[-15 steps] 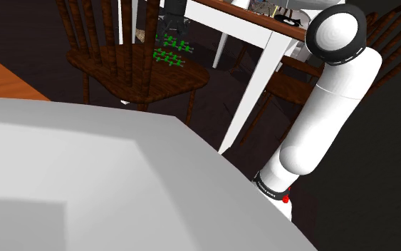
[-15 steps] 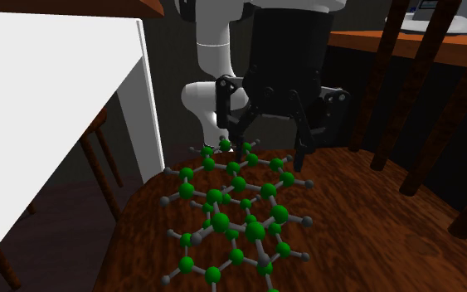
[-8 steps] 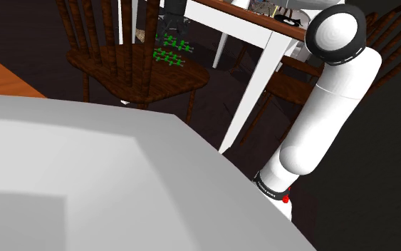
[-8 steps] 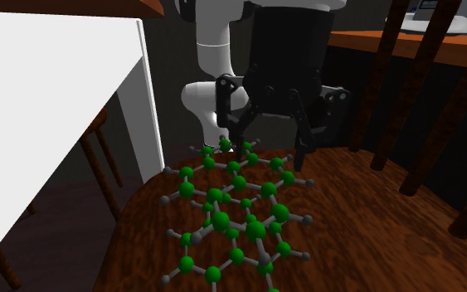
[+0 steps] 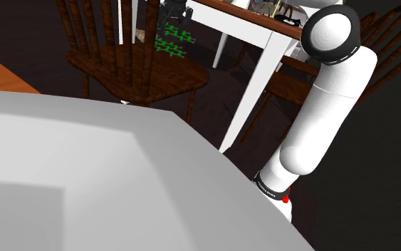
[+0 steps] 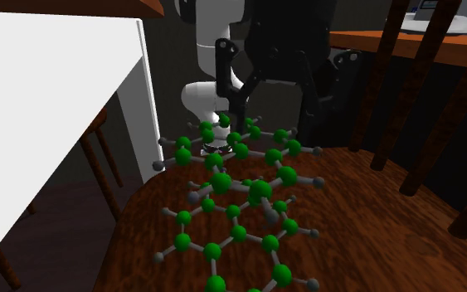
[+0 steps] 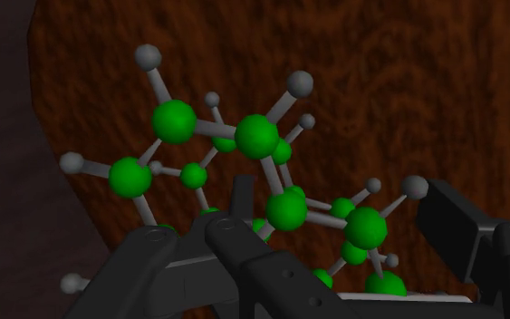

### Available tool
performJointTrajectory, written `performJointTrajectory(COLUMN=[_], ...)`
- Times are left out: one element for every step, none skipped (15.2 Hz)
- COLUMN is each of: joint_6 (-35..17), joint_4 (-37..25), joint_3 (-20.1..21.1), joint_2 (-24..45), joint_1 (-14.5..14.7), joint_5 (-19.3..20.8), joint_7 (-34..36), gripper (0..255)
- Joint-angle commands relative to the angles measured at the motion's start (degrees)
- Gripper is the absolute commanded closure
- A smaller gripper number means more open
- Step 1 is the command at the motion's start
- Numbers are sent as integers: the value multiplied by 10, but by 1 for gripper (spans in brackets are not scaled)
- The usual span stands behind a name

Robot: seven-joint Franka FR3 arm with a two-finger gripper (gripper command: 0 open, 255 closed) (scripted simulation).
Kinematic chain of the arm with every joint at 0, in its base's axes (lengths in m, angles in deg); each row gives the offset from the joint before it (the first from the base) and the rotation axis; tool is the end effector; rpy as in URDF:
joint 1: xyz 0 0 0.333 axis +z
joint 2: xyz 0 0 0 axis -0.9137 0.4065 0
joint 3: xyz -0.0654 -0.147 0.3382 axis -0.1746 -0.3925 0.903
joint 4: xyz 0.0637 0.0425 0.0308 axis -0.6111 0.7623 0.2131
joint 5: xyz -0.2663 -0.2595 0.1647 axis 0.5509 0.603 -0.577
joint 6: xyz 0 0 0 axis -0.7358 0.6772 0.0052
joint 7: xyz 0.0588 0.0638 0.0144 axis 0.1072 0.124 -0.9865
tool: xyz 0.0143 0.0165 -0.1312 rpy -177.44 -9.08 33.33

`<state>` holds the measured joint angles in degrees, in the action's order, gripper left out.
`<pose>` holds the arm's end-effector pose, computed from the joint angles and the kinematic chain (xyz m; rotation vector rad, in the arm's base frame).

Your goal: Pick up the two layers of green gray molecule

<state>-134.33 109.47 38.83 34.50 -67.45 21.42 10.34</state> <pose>0.6233 0.0585 0.6635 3.0285 -0.4493 0.0880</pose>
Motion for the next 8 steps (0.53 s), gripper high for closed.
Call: performJointTrajectory(joint_6=[21, 30, 40, 50, 60, 70, 71, 71], joint_4=[-28, -41, -55, -69, -83, -99, -101, -101], joint_3=[0, 0, 1, 1, 1, 1, 1, 1], joint_2=[7, 11, 15, 19, 24, 29, 30, 30], joint_1=[1, 2, 2, 3, 4, 5, 5, 5], joint_5=[1, 2, 3, 4, 5, 6, 6, 6], joint_7=[-2, -2, -3, -3, -3, -4, -4, -4], gripper=[255, 255, 255, 255, 255, 255, 255, 255])
